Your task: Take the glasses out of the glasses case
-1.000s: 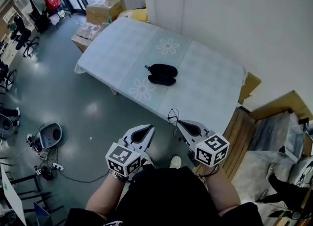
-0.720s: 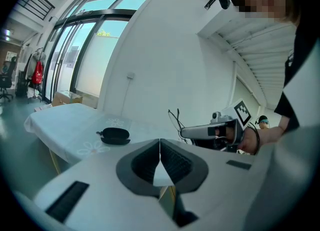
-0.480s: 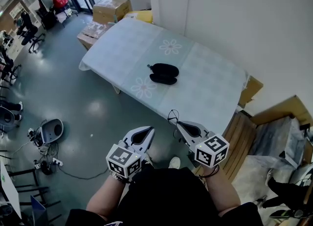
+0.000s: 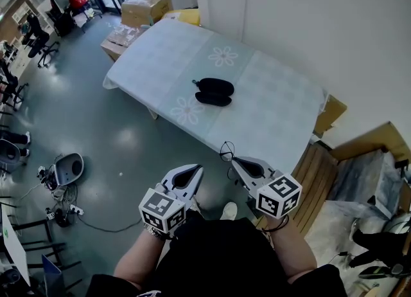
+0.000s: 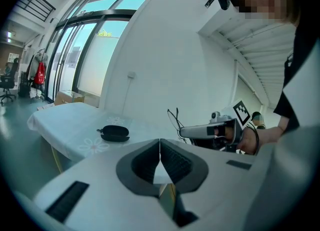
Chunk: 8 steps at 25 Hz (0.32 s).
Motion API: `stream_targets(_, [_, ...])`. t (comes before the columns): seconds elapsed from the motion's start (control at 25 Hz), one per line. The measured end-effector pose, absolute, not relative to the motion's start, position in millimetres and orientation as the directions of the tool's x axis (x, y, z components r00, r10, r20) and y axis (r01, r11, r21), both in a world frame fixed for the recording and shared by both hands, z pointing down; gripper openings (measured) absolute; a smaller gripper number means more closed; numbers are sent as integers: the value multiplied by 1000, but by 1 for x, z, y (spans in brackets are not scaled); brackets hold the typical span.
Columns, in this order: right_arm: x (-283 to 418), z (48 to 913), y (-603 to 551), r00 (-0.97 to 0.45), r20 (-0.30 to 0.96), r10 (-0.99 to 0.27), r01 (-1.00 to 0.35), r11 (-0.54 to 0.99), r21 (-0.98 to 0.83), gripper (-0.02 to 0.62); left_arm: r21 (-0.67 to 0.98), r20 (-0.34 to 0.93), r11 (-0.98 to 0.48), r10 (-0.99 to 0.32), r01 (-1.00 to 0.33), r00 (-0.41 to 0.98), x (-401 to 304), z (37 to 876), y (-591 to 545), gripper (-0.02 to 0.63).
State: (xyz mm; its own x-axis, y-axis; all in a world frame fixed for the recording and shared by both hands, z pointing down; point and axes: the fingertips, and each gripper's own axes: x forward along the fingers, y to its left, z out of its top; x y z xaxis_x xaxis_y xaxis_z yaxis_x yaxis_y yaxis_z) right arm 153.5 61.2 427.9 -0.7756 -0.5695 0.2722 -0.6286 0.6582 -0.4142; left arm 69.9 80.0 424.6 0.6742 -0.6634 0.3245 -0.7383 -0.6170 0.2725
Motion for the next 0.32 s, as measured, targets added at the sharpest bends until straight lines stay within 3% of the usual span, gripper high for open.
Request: stream_targets(0.32, [157, 430, 59, -775, 274, -570, -630, 657, -414, 25, 273, 328, -623, -656, -733, 680, 74, 427, 77, 31])
